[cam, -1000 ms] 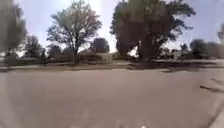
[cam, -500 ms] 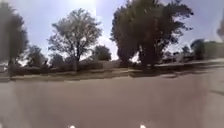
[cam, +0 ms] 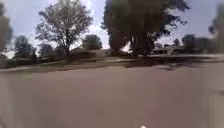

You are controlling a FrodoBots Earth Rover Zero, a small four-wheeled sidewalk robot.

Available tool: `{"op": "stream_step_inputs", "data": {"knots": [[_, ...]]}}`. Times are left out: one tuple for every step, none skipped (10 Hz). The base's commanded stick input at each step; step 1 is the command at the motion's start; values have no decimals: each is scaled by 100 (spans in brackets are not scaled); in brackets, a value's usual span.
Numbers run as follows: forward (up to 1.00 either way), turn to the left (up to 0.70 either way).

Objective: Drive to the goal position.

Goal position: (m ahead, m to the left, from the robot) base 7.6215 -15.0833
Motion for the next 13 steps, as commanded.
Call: {"op": "stream_step_inputs", "data": {"knots": [[70,-35],[70,-35],[70,-35],[70,-35],[70,-35],[70,-35],[70,-35],[70,-35],[70,-35],[70,-35],[70,-35],[70,-35],[70,-35]]}}
